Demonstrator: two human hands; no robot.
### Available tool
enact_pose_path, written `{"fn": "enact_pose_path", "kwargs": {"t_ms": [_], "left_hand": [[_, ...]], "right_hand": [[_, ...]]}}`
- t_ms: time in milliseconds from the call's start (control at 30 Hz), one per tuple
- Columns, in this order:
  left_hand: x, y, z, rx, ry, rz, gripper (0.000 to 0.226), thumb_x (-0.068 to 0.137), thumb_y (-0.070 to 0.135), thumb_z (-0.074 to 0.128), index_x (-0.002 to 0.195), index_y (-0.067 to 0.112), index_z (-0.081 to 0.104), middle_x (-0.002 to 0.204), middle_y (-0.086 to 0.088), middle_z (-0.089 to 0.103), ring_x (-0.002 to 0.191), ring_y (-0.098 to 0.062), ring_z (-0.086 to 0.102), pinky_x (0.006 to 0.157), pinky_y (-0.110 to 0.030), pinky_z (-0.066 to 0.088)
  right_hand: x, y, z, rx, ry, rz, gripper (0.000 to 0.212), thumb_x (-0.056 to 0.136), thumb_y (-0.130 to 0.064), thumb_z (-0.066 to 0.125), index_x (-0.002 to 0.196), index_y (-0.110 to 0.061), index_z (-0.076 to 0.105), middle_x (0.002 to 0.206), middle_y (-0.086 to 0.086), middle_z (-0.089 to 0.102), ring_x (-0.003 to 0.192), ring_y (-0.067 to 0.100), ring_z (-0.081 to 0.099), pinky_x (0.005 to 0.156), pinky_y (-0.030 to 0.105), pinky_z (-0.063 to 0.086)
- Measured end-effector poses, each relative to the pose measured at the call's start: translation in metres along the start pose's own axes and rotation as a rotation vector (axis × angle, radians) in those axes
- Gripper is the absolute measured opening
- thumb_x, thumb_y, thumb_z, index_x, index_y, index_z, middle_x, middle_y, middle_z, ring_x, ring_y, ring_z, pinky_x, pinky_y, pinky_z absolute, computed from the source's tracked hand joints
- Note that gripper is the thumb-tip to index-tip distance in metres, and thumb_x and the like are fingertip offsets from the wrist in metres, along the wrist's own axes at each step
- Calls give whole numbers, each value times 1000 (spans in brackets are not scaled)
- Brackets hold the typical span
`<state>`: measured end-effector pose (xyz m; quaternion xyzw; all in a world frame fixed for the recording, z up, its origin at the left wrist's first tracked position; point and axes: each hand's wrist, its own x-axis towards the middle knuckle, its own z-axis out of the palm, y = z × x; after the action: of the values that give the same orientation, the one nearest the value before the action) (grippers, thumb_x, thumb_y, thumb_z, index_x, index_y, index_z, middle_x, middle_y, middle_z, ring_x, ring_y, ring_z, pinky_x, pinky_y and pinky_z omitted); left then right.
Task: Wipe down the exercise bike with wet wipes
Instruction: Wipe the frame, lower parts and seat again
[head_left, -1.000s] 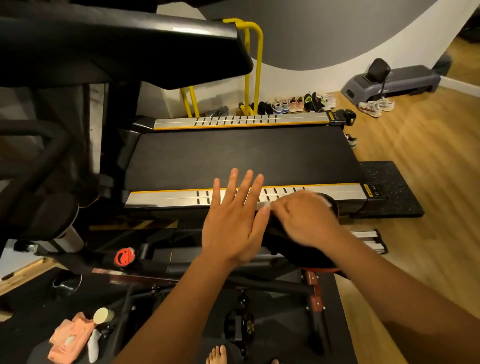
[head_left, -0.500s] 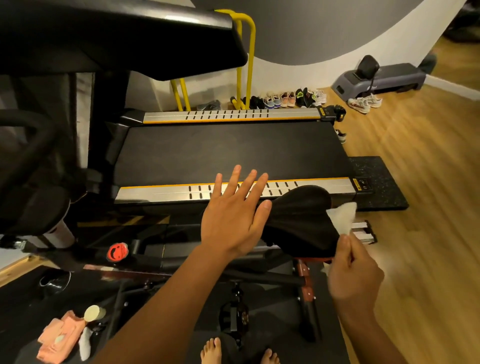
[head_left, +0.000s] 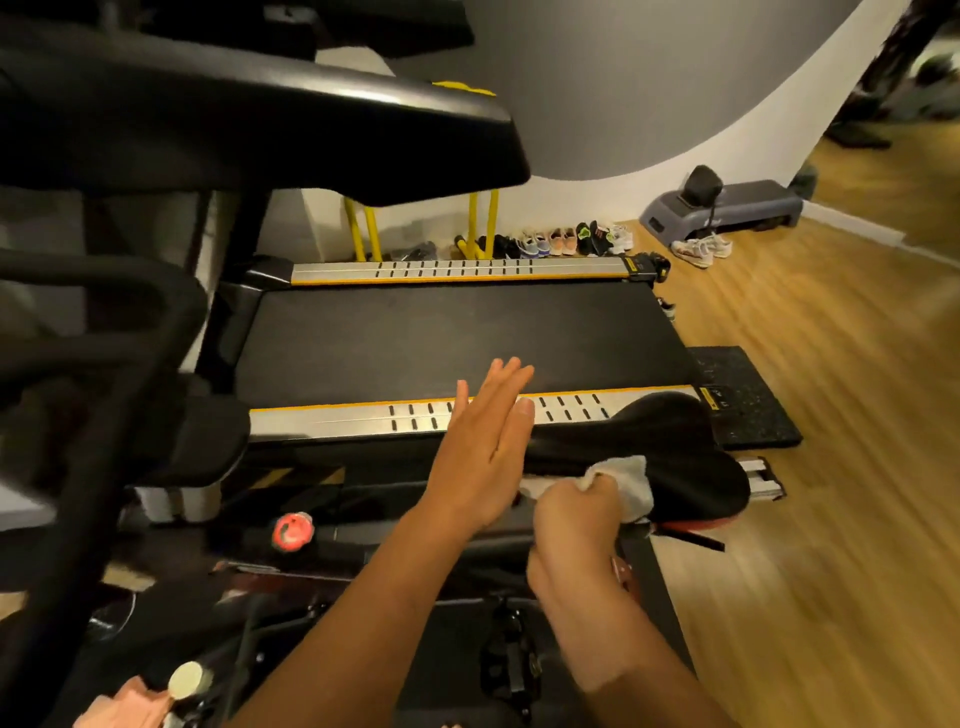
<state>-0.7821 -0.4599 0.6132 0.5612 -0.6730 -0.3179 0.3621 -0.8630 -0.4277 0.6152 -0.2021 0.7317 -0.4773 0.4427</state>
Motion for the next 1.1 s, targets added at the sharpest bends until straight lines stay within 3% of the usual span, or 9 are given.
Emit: {"fn": "enact_pose_path", "kwargs": {"t_ms": [133, 233, 333, 433, 533, 633, 833, 933, 1100], "left_hand": [[-14, -23, -55, -157, 158, -188, 42, 107, 34, 31, 147, 25, 43, 152, 6, 42, 141, -6, 33, 121, -32, 21], [-26, -30, -91, -233, 147, -246, 39, 106, 37, 33, 136, 27, 57, 138, 4, 57, 127, -6, 50, 112, -31, 36], [-35, -29, -127, -288, 223, -250, 31, 105, 40, 37, 121, 29, 61, 109, 7, 66, 99, -5, 62, 87, -24, 51], [-46, -22, -166, -387, 428, -306, 21, 103, 30, 45, 115, 20, 61, 98, 9, 62, 92, -5, 61, 73, -8, 48], [-66, -21, -179, -552, 491, -259, 26, 96, 20, 61, 120, 14, 64, 103, 0, 71, 93, -14, 69, 76, -28, 58], [-76, -28, -167, -543, 486, -255, 26, 90, 15, 70, 115, 16, 64, 101, -3, 72, 89, -16, 71, 67, -27, 58], [-81, -30, -119, -763, 538, -354, 23, 91, 4, 66, 109, 16, 61, 96, -11, 70, 82, -22, 73, 66, -29, 60], [-81, -35, -116, -888, 588, -405, 18, 94, 9, 64, 110, 14, 61, 93, -13, 72, 83, -27, 73, 70, -32, 61], [-81, -30, -127, -889, 383, -369, 17, 96, 17, 60, 109, 10, 70, 95, -4, 75, 90, -17, 73, 75, -27, 60]], "right_hand": [[-27, -2, 30, -34, -110, 86, 30, 95, 4, 42, 124, 6, 50, 75, 6, 44, 64, 16, 45, 78, 43, 45], [-70, -14, 62, -56, -335, -126, 23, 93, 5, 42, 98, -7, 61, 79, 10, 56, 79, 23, 54, 72, 33, 46], [-102, -47, 87, -1, -640, -343, 30, 95, -1, 49, 82, -19, 69, 80, 7, 70, 81, 17, 66, 72, 32, 53], [-107, -70, 89, -84, -880, -362, 33, 93, 0, 50, 91, -24, 72, 88, 0, 74, 92, 18, 70, 83, 40, 58], [-107, -65, 83, -108, -1047, -283, 22, 91, -11, 57, 108, -19, 69, 100, 3, 74, 98, 22, 70, 83, 44, 57], [-98, -53, 77, -236, -1037, -362, 32, 77, -38, 67, 106, -26, 69, 96, -2, 75, 91, 16, 71, 78, 39, 55], [-76, -45, 76, -309, -719, -510, 7, 94, -24, 60, 97, -25, 67, 75, 2, 72, 63, 12, 69, 54, 27, 53], [-68, -48, 83, -290, -708, -534, 19, 93, -19, 62, 96, -38, 61, 93, -2, 71, 83, 18, 70, 70, 41, 59], [-66, -49, 82, -271, -852, -400, 14, 95, -29, 59, 107, -29, 67, 96, -5, 75, 90, 14, 72, 79, 36, 56]]}}
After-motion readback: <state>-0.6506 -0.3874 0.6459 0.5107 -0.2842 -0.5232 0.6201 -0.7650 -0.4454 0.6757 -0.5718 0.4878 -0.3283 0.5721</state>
